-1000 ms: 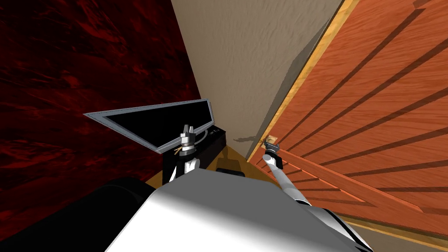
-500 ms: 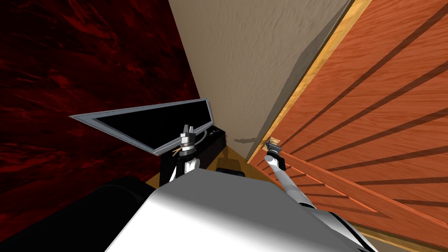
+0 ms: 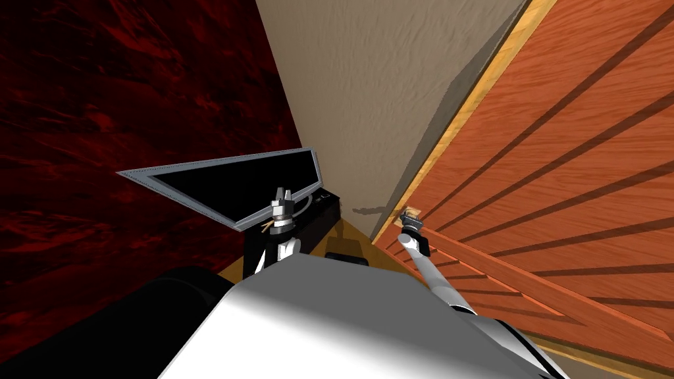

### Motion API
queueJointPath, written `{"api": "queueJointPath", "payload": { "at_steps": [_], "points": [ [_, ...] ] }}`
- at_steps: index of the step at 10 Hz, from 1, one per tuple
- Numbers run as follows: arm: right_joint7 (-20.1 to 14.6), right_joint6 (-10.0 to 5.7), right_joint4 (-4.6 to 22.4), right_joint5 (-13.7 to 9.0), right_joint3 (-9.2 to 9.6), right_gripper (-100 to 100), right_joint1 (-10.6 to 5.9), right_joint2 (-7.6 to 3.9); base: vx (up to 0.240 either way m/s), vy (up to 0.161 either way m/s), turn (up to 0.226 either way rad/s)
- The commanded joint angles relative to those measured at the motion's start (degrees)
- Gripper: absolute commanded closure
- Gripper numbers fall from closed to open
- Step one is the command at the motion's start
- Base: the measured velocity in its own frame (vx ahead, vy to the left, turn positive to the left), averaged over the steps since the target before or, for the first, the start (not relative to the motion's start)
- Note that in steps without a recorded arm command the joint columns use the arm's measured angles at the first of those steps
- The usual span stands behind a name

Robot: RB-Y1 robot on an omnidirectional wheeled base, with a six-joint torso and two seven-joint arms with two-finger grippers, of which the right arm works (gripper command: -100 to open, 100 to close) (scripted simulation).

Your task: Pull the door open

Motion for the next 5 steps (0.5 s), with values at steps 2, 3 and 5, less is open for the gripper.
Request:
{"api": "queueJointPath", "payload": {
  "at_steps": [2, 3, 5],
  "points": [
    [-1.04, 0.9, -0.73, 0.48, 1.49, 100, 0.23, -0.14, -0.217, -0.029, 0.089],
    [-1.43, 1.18, -1.11, 0.67, 2.0, 100, 0.34, -0.28, -0.225, -0.009, 0.083],
    [-2.43, 1.9, -2.08, 1.16, 3.32, 100, 0.63, -0.63, -0.232, 0.014, 0.073]
  ]
}}
